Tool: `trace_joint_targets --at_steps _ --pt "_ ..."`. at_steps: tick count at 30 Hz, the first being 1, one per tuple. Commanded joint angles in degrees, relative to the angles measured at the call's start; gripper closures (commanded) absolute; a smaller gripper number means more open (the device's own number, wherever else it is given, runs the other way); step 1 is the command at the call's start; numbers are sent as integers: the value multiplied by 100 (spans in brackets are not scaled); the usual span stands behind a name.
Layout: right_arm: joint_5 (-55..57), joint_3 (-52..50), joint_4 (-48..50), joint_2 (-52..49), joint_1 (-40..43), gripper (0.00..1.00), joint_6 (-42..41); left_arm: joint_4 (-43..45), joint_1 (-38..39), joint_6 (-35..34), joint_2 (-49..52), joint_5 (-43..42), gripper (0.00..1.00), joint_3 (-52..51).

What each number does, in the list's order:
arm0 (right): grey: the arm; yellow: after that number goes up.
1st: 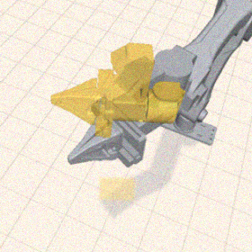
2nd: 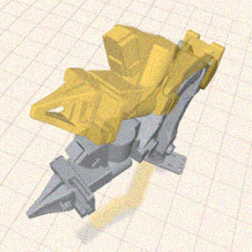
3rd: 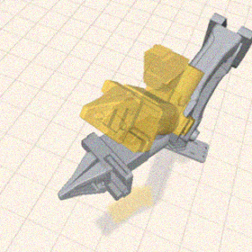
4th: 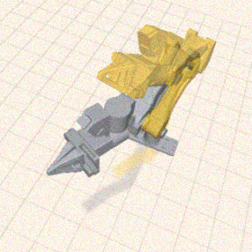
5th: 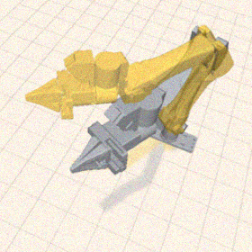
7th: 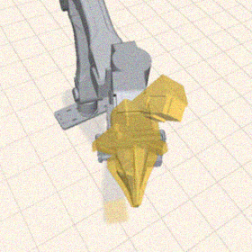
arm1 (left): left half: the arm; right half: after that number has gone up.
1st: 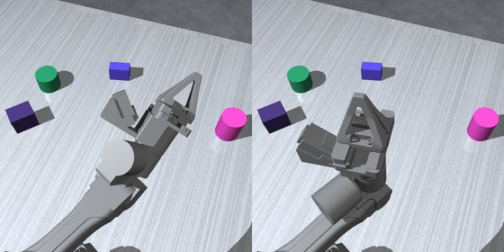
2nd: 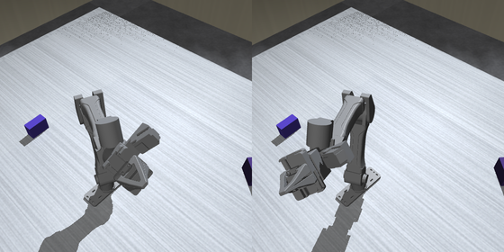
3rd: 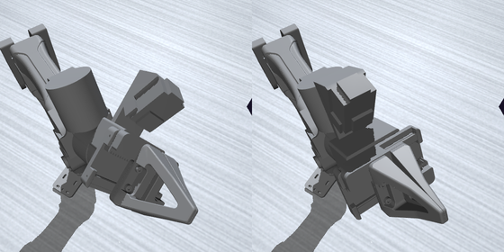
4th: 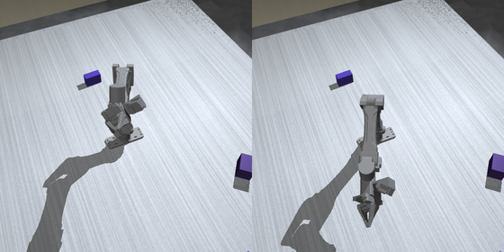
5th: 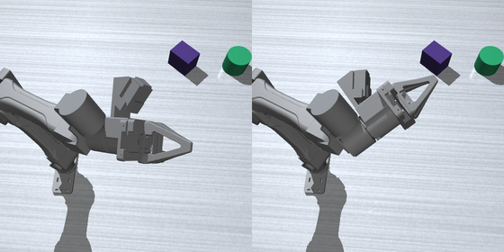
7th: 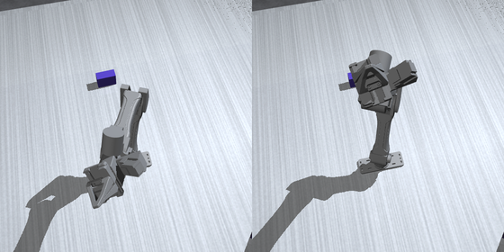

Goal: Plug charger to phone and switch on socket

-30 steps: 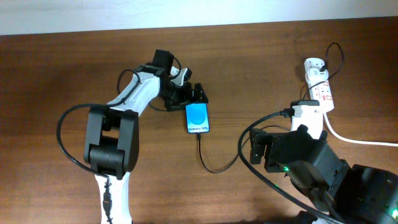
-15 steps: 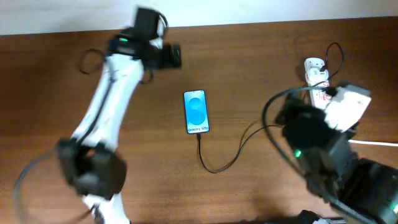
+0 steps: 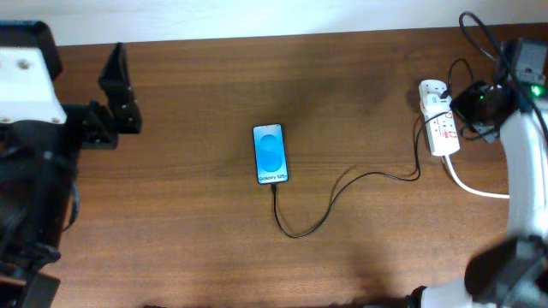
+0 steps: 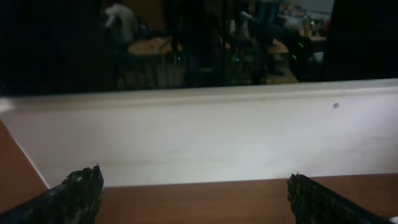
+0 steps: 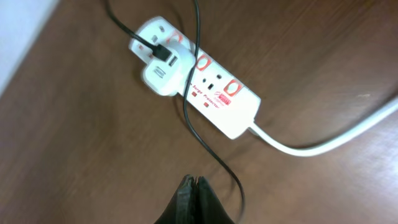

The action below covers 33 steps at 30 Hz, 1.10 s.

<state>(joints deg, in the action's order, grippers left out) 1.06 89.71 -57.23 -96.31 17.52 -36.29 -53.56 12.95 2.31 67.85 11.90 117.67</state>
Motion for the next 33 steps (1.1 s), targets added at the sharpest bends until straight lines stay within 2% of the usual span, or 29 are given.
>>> trace_joint_targets --at_steps 1,4,6,13,17,33 --pt "-1189 772 -72 -1279 238 96 107 92 0 470 -254 750 0 -24" --pt "-1235 1834 -382 -2337 310 96 -24 79 -9 470 -588 892 1 -164" --pt "-1373 2197 -382 -2684 348 96 -201 247 -15 472 -848 890 1 -487" --pt "-1263 2247 -271 -3101 625 96 -514 2345 -614 511 -2450 892 1 -3143" --pt "-1224 2247 -125 -3279 656 96 -769 3084 -809 509 -2820 890 1 -3926" --pt "-1290 2236 413 -3687 645 96 -1097 3296 -824 507 -2839 890 1 -4183"
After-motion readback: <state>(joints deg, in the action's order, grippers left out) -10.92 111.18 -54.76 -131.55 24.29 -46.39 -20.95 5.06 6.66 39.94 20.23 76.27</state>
